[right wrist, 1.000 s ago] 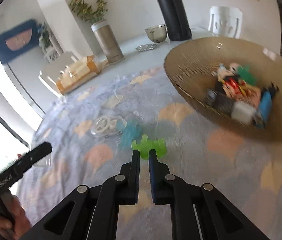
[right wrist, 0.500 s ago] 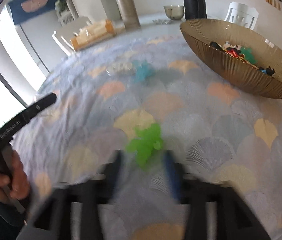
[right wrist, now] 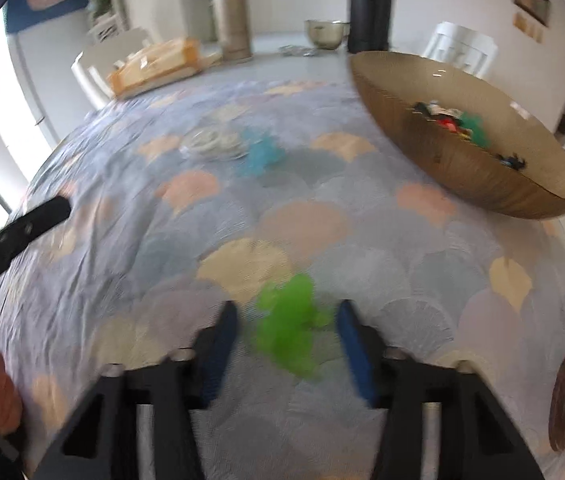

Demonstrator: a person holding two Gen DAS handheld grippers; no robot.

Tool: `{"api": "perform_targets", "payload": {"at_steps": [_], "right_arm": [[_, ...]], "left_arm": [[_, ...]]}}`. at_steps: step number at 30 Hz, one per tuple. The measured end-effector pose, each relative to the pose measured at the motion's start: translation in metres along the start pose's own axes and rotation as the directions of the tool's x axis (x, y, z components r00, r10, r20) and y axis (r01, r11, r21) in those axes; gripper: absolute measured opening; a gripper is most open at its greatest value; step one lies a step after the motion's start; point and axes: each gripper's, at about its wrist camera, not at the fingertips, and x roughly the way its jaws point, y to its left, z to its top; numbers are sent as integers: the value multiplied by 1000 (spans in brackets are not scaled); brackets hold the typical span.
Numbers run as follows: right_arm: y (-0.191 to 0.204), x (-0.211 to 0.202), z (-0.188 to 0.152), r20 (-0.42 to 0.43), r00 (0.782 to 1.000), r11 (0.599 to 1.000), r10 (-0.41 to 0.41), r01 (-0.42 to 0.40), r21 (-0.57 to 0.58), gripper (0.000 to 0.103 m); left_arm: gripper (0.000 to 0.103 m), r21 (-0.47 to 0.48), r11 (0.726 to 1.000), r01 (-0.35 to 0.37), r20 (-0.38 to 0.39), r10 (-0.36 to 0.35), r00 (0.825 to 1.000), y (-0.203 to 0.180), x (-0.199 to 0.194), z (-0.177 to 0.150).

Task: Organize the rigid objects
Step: 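Carry the clear cup and green toy in both tools over the bowl, then open both tools to drop the cup and green toy into the bowl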

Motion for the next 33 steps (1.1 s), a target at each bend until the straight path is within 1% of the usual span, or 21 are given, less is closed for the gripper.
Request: {"api": "perform_targets", "payload": {"at_steps": [4, 6, 9, 12, 13, 14, 15, 17, 18, 20, 21, 22, 23, 24, 25, 26, 27, 29, 30, 32, 33], "right_arm": [[-9, -7, -3, 13, 1000, 999, 27, -27, 27, 32], [-13, -16, -3, 30, 998, 997, 57, -59, 40, 32], [-14, -31, 0, 63, 994, 995, 86, -89, 40, 33], [-18, -48, 5, 107, 990, 994, 93, -99, 45, 33], [-21, -53, 6, 119, 988, 993, 99, -106, 50, 33], [-25, -60, 8, 134, 985, 992, 105, -113, 57, 33], [-27, -64, 9, 142, 984, 991, 108, -117, 62, 33], [-38, -79, 16, 174, 978, 989, 113, -128, 78, 33], [-43, -85, 20, 191, 976, 988, 106, -125, 88, 33], [-56, -105, 28, 242, 966, 986, 92, -123, 113, 33], [-61, -114, 33, 267, 960, 984, 88, -125, 124, 33], [-67, -124, 37, 294, 952, 983, 83, -127, 133, 33], [-73, -135, 42, 326, 942, 982, 76, -128, 141, 33], [-79, -147, 47, 363, 929, 980, 76, -136, 144, 33], [-83, -157, 51, 396, 915, 978, 76, -145, 147, 33], [-88, -169, 57, 440, 895, 977, 67, -149, 155, 33], [-92, -178, 60, 472, 880, 976, 47, -141, 166, 33], [-97, -191, 66, 519, 855, 975, -13, -105, 197, 33], [-100, -197, 69, 543, 837, 973, -66, -67, 221, 33], [-104, -200, 73, 564, 814, 968, -137, -10, 250, 33], [-106, -197, 76, 565, 811, 966, -152, 1, 258, 33]], "left_arm": [[36, 17, 1000, -10, -4, 10, 1000, -4, 1, -1], [36, 33, 999, -27, -1, 27, 1000, -8, 1, -1], [36, 81, 995, -53, 4, 53, 999, -18, 1, -4], [36, 113, 992, -54, 5, 54, 999, -24, 0, -5], [36, 111, 993, -42, -4, 43, 999, -24, 0, -4], [36, 85, 996, 24, -18, -22, 1000, -22, 0, 0], [36, 63, 996, 61, -25, -59, 998, -20, 0, 5], [36, 40, 995, 89, -20, -88, 996, -22, -5, 23], [36, 28, 992, 121, -2, -121, 993, -25, -11, 35], [36, 21, 980, 196, 23, -197, 980, -35, -22, 57], [36, 32, 969, 244, 29, -245, 969, -45, -27, 72], [36, 41, 961, 274, 25, -275, 961, -53, -29, 80], [36, 57, 946, 320, 21, -322, 947, -67, -31, 93], [36, 70, 932, 356, 20, -359, 933, -79, -33, 103], [36, 80, 921, 380, 20, -383, 924, -88, -34, 109], [36, 94, 904, 417, 23, -420, 907, -103, -35, 118], [36, 102, 888, 449, 26, -453, 891, -114, -34, 125], [36, 125, 868, 481, 32, -488, 872, -135, -30, 130], [36, 141, 862, 486, 30, -495, 869, -148, -24, 131], [36, 142, 853, 502, 7, -508, 861, -164, -8, 132], [36, 136, 847, 513, -11, -517, 856, -170, 3, 131]]}}
